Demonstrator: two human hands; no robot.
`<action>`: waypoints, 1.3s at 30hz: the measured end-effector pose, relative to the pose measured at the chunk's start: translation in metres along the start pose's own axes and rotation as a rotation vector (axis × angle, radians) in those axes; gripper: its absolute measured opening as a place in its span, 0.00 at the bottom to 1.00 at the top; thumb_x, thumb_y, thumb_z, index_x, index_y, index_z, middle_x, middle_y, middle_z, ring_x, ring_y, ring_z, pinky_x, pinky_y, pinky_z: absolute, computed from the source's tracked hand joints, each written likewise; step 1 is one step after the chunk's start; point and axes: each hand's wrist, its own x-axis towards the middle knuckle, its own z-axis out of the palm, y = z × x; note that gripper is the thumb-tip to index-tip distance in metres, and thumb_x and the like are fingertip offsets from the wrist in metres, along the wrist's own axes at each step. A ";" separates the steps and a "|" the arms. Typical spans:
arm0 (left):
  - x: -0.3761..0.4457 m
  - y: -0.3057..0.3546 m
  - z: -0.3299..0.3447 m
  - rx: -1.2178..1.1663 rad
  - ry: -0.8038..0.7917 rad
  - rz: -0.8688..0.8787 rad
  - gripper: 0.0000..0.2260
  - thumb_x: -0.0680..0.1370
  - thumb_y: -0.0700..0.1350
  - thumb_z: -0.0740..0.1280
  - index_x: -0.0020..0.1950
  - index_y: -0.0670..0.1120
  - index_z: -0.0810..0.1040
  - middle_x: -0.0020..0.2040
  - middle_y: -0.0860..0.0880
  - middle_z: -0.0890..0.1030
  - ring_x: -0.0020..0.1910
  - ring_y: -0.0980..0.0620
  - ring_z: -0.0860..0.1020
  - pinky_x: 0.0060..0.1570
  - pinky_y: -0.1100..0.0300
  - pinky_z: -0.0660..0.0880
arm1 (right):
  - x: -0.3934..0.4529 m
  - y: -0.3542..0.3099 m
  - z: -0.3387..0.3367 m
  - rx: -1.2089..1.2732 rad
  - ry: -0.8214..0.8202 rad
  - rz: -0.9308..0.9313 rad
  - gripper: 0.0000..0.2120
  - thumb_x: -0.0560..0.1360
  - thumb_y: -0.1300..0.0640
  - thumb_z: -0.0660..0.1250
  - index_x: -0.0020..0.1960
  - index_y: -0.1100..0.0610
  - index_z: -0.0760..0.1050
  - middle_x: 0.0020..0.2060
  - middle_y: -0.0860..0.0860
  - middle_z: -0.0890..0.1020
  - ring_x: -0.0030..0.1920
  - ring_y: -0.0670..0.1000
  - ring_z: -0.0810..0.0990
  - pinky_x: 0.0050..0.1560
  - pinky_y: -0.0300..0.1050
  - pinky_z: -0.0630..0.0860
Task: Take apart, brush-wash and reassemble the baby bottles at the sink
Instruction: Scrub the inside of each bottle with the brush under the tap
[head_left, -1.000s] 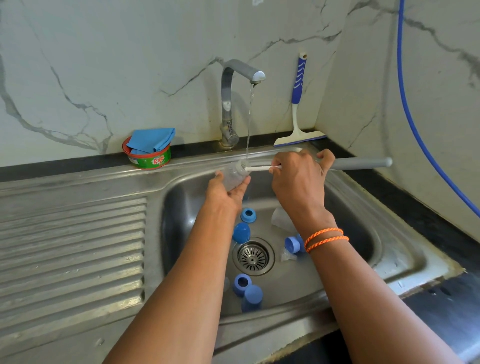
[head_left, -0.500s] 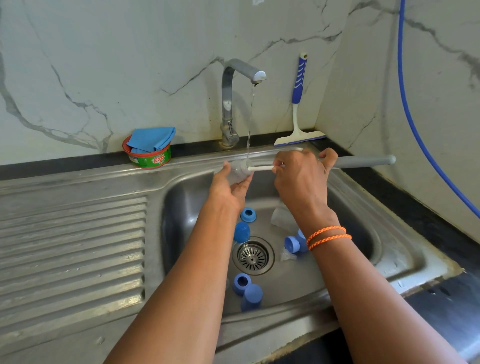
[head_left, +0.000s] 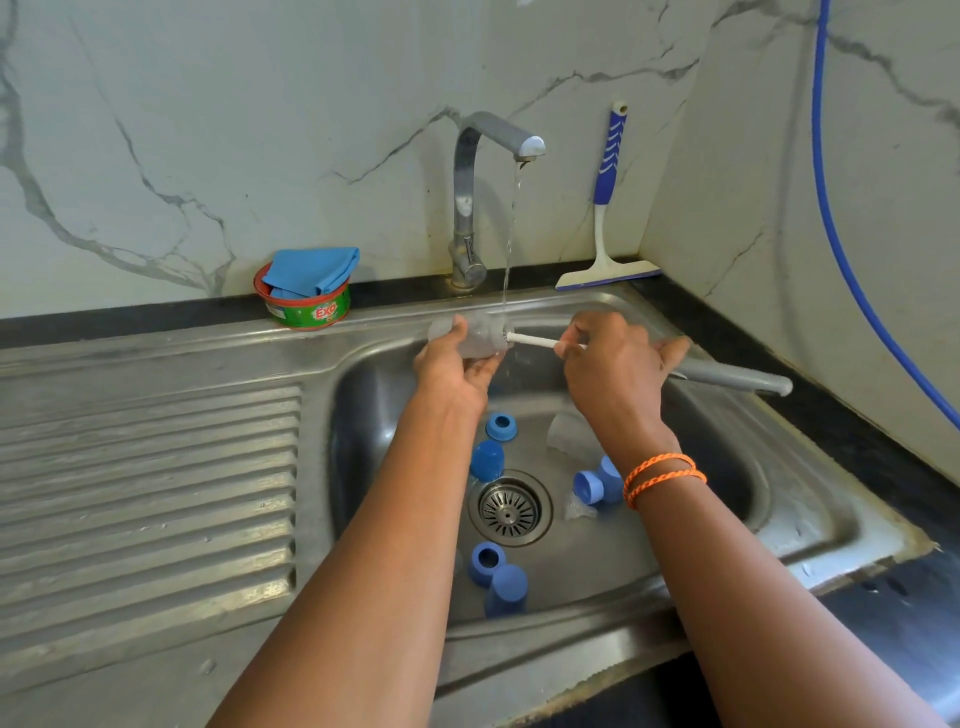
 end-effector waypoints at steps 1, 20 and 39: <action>0.001 0.001 0.000 0.025 0.000 0.029 0.21 0.79 0.38 0.73 0.70 0.42 0.73 0.62 0.37 0.79 0.57 0.35 0.83 0.55 0.34 0.81 | 0.000 -0.002 -0.001 -0.031 0.006 -0.020 0.09 0.79 0.61 0.66 0.43 0.50 0.80 0.37 0.47 0.81 0.43 0.54 0.77 0.53 0.49 0.48; 0.001 0.018 -0.001 -0.099 -0.116 0.010 0.18 0.82 0.46 0.71 0.69 0.43 0.73 0.56 0.41 0.78 0.52 0.42 0.79 0.49 0.44 0.82 | -0.012 -0.019 -0.002 -0.213 -0.117 -0.282 0.10 0.86 0.49 0.62 0.57 0.51 0.80 0.42 0.50 0.75 0.40 0.56 0.76 0.42 0.50 0.69; 0.004 0.026 -0.008 -0.206 -0.101 -0.027 0.18 0.84 0.43 0.68 0.71 0.40 0.69 0.62 0.35 0.76 0.59 0.35 0.79 0.65 0.34 0.75 | -0.019 -0.013 0.011 0.113 -0.333 -0.208 0.11 0.86 0.53 0.60 0.50 0.53 0.79 0.42 0.53 0.79 0.40 0.58 0.78 0.40 0.53 0.73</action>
